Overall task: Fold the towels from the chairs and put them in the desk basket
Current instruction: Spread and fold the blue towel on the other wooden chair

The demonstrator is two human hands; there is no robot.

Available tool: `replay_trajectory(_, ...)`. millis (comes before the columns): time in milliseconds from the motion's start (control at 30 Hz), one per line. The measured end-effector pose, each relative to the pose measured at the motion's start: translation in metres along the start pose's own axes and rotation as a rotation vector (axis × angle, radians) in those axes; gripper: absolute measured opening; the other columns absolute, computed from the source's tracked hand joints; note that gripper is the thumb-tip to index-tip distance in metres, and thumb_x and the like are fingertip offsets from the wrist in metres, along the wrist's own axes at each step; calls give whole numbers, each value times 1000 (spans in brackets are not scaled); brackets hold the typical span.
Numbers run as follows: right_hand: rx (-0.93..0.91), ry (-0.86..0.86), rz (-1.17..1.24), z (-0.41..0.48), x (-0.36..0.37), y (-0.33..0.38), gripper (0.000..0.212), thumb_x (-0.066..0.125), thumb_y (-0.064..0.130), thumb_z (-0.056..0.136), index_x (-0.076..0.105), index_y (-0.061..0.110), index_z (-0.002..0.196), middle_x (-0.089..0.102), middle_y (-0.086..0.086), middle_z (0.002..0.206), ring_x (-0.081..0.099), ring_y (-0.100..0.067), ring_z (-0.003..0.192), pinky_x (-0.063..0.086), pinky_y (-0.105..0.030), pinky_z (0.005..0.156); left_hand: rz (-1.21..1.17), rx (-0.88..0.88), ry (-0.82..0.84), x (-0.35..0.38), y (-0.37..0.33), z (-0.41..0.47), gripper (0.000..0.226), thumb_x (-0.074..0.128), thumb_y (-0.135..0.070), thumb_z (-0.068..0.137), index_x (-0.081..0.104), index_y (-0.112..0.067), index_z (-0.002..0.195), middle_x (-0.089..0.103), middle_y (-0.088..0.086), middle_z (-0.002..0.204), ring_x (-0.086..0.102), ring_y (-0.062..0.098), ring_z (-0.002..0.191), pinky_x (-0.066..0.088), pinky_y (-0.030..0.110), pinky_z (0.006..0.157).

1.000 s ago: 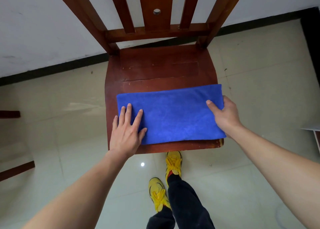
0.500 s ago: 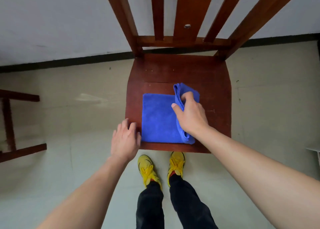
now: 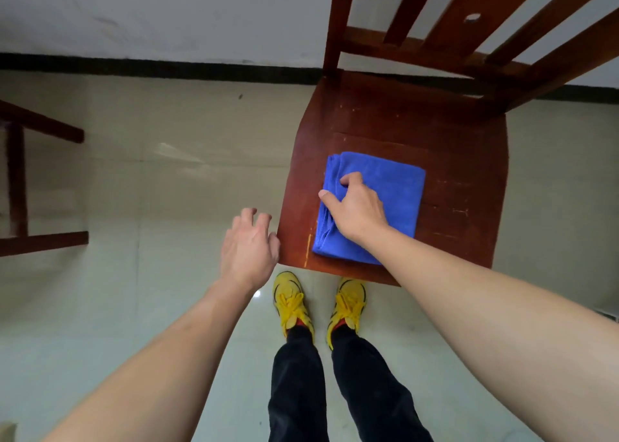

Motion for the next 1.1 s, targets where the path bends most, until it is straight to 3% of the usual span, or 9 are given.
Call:
replay_trajectory(67, -10, -98, 73, -2, -16, -12, 35, 47, 42, 96, 51, 22, 124, 67, -6, 107, 59, -30, 106, 47, -38, 83, -11, 31, -41, -5, -6, 4, 32, 48, -20, 92, 59, -5, 118, 50, 19, 130, 48, 37, 114, 43, 44, 93)
replay_trajectory(200, -144, -477, -129, -10, -59, -54, 32, 45, 18, 97, 55, 15, 127, 58, -6, 127, 49, -29, 119, 46, -44, 91, -21, 230, -226, -18, -43, 21, 34, 51, -15, 83, 61, -2, 111, 54, 26, 125, 53, 42, 111, 46, 45, 88)
replay_trajectory(400, -235, -378, -387, 6, -36, -87, 54, 30, 36, 100, 31, 14, 149, 22, -10, 159, 16, -26, 148, 28, -48, 111, 128, 589, -183, 24, -115, 45, 48, 43, -20, 91, 50, -5, 136, 37, 23, 148, 32, 38, 139, 31, 49, 112)
replay_trajectory(567, -262, -368, -456, 23, -23, -112, 61, 23, 47, 99, 20, 18, 153, 12, -5, 162, 6, -24, 149, 16, -50, 116, 270, 624, -145, 57, -98, 58, 61, 31, -46, 98, 25, -18, 151, 16, 13, 159, 12, 28, 148, 16, 51, 117)
replay_trajectory(800, -248, -389, -382, 20, -32, -113, 65, 31, 54, 97, 20, 21, 153, 16, -7, 161, 13, -25, 148, 19, -48, 116, 342, 608, -114, 53, -101, 55, 66, 27, -54, 97, 20, -19, 153, 11, 14, 160, 6, 28, 148, 13, 54, 117)
replay_trajectory(867, -116, -454, -171, 4, -42, -118, 62, 44, 52, 95, 32, 20, 148, 34, -6, 153, 33, -26, 139, 33, -44, 106, 361, 613, -109, 49, -102, 56, 66, 27, -54, 97, 21, -19, 152, 13, 14, 159, 9, 29, 148, 14, 54, 117)
replay_trajectory(933, 83, -467, 84, -19, -43, -126, 55, 51, 55, 90, 47, 21, 134, 57, 2, 125, 56, -23, 114, 46, -40, 87, 370, 616, -109, 44, -103, 57, 64, 29, -53, 97, 26, -18, 151, 18, 16, 158, 14, 30, 147, 17, 54, 116)
replay_trajectory(1000, 277, -362, 230, -41, -35, -127, 54, 55, 62, 85, 55, 23, 122, 63, 13, 91, 62, -19, 90, 49, -37, 75, 345, 622, -129, 38, -109, 57, 59, 35, -47, 96, 38, -16, 146, 28, 19, 154, 23, 34, 144, 22, 56, 114)
replay_trajectory(1100, 403, -315, 372, -49, -26, -122, 55, 62, 64, 79, 58, 24, 116, 63, 12, 73, 62, -14, 77, 46, -34, 68, 314, 700, -201, 31, -123, 55, 46, 50, -29, 91, 53, -12, 134, 38, 24, 147, 33, 39, 138, 28, 56, 111)
Point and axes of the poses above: each hand's wrist, its own z-axis towards the middle knuckle, its own x-axis out of the palm, y = z × x, the point moved 3 cm from there along z, towards the middle knuckle
